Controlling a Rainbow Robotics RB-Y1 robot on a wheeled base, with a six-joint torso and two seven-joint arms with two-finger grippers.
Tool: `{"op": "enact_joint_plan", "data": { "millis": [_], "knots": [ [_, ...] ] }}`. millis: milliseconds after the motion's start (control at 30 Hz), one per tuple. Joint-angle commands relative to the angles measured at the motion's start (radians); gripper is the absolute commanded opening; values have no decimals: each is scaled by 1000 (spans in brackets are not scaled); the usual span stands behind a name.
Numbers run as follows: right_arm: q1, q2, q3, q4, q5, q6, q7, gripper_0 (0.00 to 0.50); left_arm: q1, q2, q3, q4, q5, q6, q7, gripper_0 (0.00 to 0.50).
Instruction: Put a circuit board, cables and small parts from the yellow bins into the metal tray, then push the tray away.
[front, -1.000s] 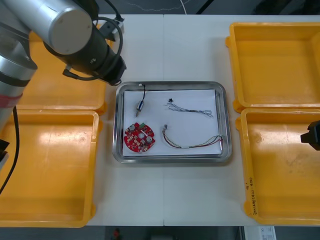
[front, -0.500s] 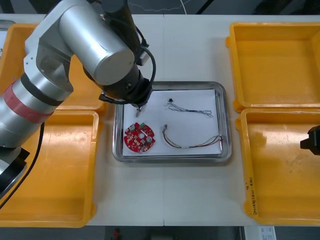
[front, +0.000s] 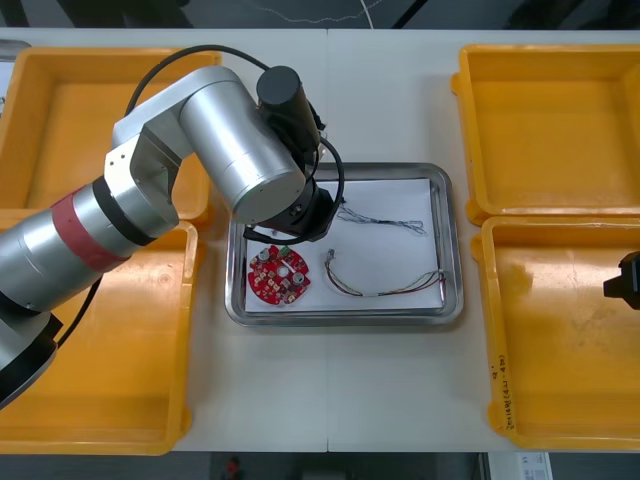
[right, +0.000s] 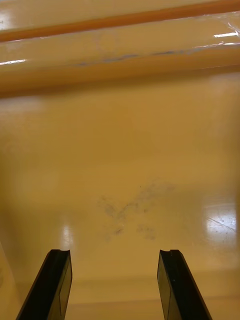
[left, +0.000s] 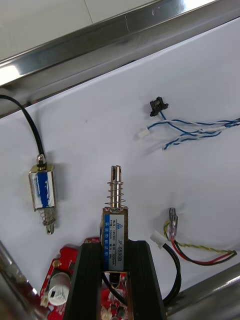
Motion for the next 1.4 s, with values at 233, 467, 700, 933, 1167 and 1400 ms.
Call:
{"op": "enact_joint_plan", "data": {
  "millis": [233, 467, 700, 933, 1167, 1400],
  "knots": [
    [14, -38, 15, -9, -9, 2, -9, 500, -51, -43, -74, 125, -35, -165, 61, 0],
    [14, -38, 23, -9, -6, 2, -11, 500, -51, -43, -105, 164, -50, -213, 61, 1],
    [19, -38, 23, -8, -9, 2, -11, 500, -51, -43, -102, 162, -47, -213, 64, 400],
    [19, -38, 25, -9, -10, 2, -9, 500, -49, -43, -91, 164, -47, -213, 64, 500],
    [19, -38, 26, -9, -16, 2, -8, 500, -49, -41, -62, 162, -43, -199, 61, 500],
    [19, -38, 26, -35, -30, 2, -4, 500, -51, -32, 27, 110, -41, -78, 40, 500]
  ]
}}
